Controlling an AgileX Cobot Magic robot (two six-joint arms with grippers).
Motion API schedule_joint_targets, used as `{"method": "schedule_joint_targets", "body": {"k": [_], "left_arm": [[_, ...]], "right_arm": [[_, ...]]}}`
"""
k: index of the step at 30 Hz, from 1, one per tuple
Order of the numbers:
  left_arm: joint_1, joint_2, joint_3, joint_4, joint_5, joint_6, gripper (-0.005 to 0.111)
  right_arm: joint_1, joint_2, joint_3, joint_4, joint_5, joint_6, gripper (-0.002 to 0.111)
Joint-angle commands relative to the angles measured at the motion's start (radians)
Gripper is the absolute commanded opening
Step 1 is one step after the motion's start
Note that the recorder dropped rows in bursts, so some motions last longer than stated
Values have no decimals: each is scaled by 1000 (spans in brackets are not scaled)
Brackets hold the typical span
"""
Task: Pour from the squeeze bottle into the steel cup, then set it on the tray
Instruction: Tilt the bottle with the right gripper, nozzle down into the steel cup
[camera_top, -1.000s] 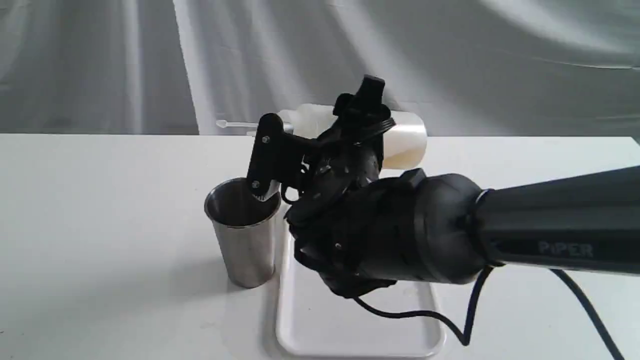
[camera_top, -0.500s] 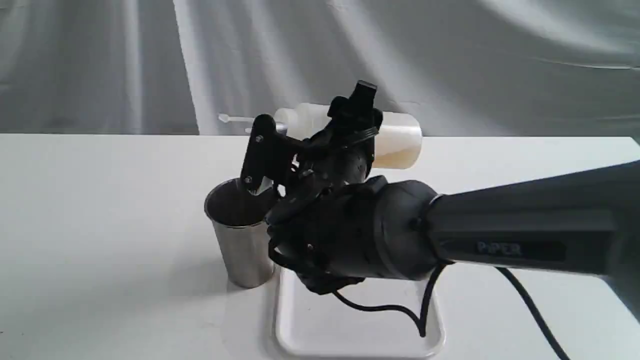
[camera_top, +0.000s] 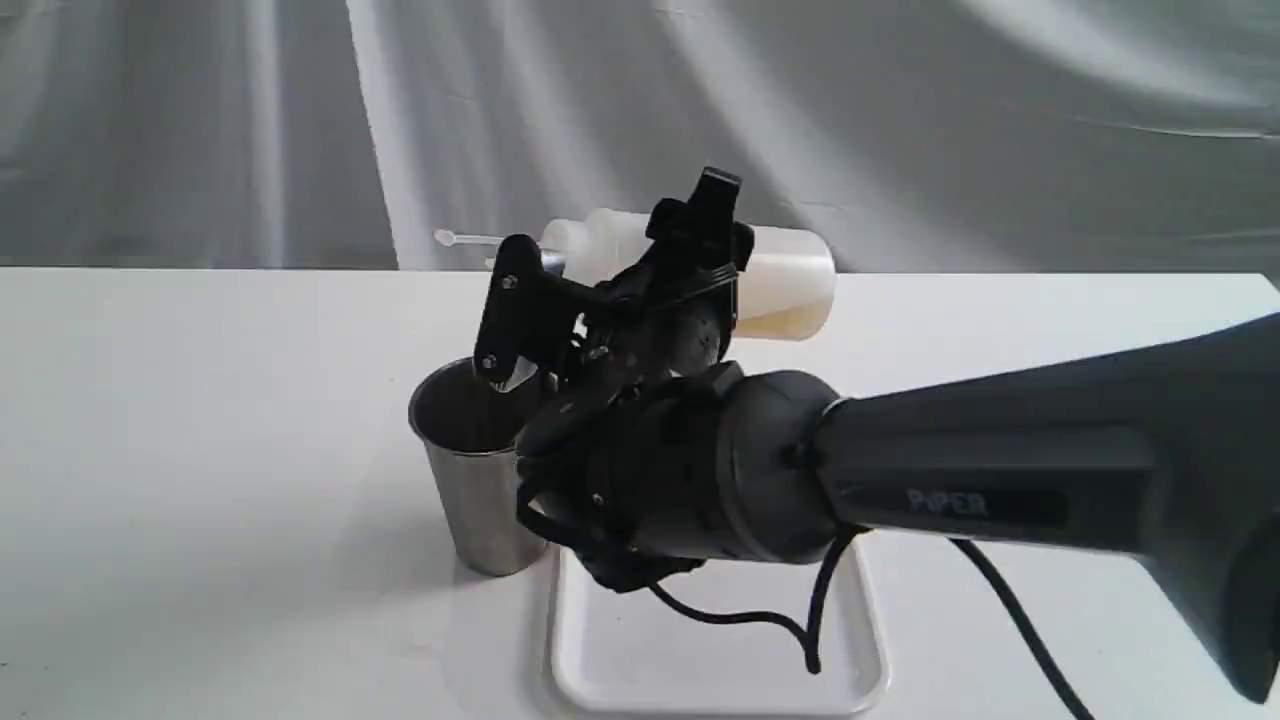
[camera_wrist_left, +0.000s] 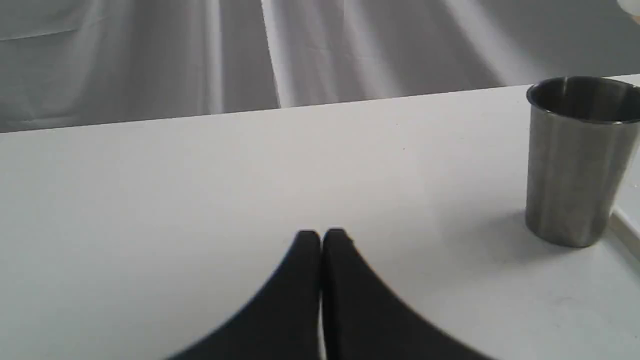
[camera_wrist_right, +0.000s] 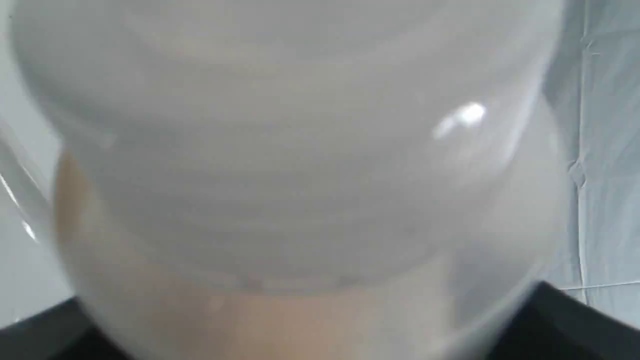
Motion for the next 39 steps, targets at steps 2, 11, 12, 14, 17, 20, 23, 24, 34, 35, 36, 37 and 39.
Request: {"method": "schedule_joint_targets", "body": {"k": [2, 11, 12, 14, 17, 20, 23, 24, 34, 35, 36, 37, 39], "left_arm": [[2, -3, 4, -1, -8, -5, 0], [2, -3, 4, -1, -8, -2, 0], [2, -3, 4, -1, -8, -2, 0], [2, -3, 4, -1, -8, -2, 0], [2, -3, 4, -1, -8, -2, 0], [2, -3, 4, -1, -8, -2, 0], [2, -3, 4, -1, -8, -6, 0], [2, -3, 4, -1, -8, -6, 0], [2, -3, 4, -1, -8, -4, 0], [2, -3, 4, -1, -8, -2, 0], [2, -3, 4, -1, -8, -2, 0], [2, -3, 4, -1, -8, -2, 0], [2, -3, 4, -1, -8, -2, 0]], "right_arm": [[11, -12, -8, -40, 34, 2, 13], [36, -12, -8, -40, 39, 0, 13], [36, -12, -8, -40, 48, -7, 13], [36, -12, -8, -40, 55, -27, 13], [36, -12, -8, -40, 59, -79, 13], [36, -12, -8, -40, 59, -158, 13], [36, -12, -8, -40, 59, -221, 13], [36, -12, -8, -40, 59, -247, 13], [36, -12, -8, -40, 63, -370, 13], [36, -12, -8, -40, 65, -382, 13], [36, -12, -8, -40, 65, -398, 13], [36, -12, -10, -40, 67, -413, 13], [36, -12, -10, -40, 72, -450, 13]]}}
